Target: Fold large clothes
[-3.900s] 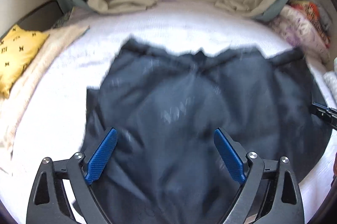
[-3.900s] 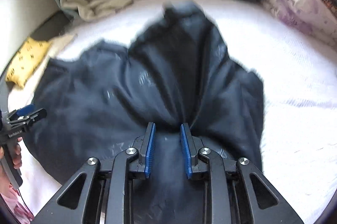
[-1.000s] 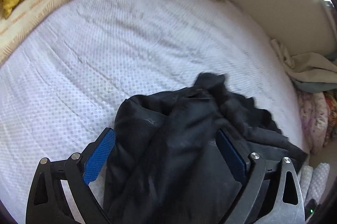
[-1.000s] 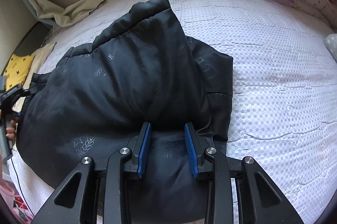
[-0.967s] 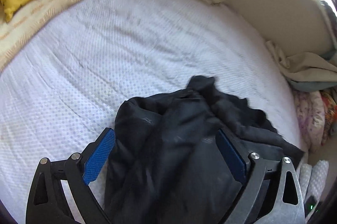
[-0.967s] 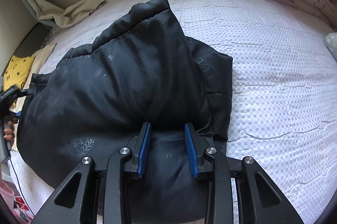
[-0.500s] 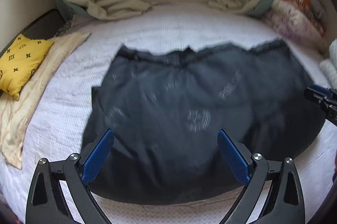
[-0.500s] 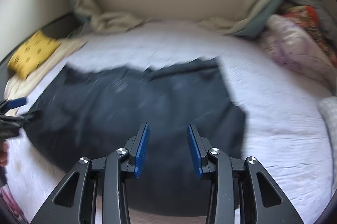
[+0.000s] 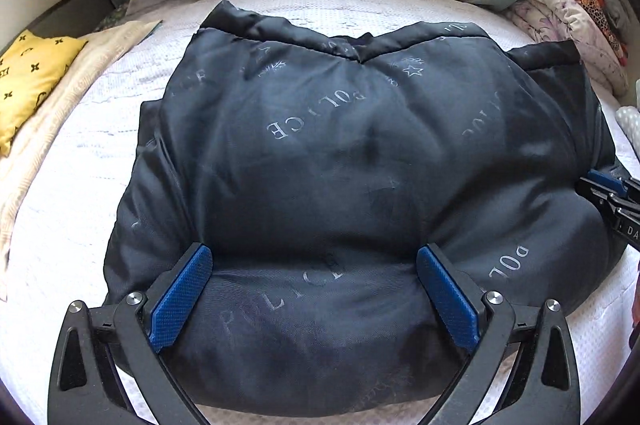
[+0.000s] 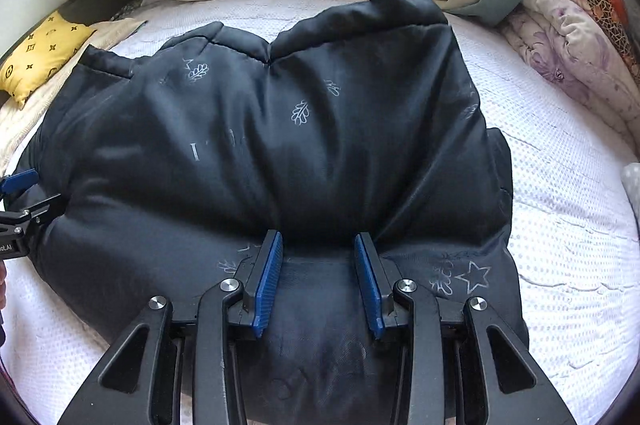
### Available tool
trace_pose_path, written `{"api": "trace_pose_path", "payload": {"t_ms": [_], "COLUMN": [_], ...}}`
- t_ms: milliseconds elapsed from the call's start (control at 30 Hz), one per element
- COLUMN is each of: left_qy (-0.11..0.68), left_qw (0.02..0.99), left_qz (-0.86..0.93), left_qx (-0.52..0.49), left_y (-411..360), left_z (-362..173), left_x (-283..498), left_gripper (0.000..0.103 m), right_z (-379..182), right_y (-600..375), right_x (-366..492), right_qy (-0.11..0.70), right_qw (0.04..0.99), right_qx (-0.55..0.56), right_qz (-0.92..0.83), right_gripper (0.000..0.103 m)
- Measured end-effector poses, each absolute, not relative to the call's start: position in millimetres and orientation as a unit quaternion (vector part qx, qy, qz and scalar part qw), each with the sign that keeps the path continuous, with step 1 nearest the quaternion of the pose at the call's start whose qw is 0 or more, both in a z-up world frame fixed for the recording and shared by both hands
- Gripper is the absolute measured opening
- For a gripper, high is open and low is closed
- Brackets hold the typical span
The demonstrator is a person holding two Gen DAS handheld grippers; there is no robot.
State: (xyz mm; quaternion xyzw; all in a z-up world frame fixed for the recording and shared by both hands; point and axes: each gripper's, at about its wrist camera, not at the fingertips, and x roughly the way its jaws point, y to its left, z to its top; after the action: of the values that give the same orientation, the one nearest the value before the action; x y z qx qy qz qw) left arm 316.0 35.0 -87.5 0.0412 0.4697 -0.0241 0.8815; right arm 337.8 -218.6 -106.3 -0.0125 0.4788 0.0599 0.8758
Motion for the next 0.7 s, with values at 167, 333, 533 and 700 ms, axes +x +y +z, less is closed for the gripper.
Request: {"api": "trace_pose_path", "payload": {"t_ms": [167, 333, 533, 700], "left_qy": [0.470, 0.472, 0.474, 0.473], "left_qw": [0.881, 0.880, 0.879, 0.880], "left_qz": [-0.016, -0.017, -0.015, -0.016], "left_qx": [0.048, 0.051, 0.048, 0.045], "left_y": [31, 27, 27, 27], "left_z": [-83, -79, -78, -79], "left_x": [315, 313, 317, 318], "left_gripper": [0.103, 0.103, 0.103, 0.103], "right_z": [-99, -57, -58, -90], "right_y": [-229, -246, -266, -281], "right_x": [341, 343, 384, 409], "right_qy": [0.488, 0.440, 0.453, 0.500], "right_qw": [0.869, 0.894, 0.891, 0.865], "right_qx": [0.017, 0.041, 0.033, 0.046], "right_qz": [0.074, 0.077, 0.028, -0.001], "right_gripper": [0.033, 0.033, 0.033, 0.024]}}
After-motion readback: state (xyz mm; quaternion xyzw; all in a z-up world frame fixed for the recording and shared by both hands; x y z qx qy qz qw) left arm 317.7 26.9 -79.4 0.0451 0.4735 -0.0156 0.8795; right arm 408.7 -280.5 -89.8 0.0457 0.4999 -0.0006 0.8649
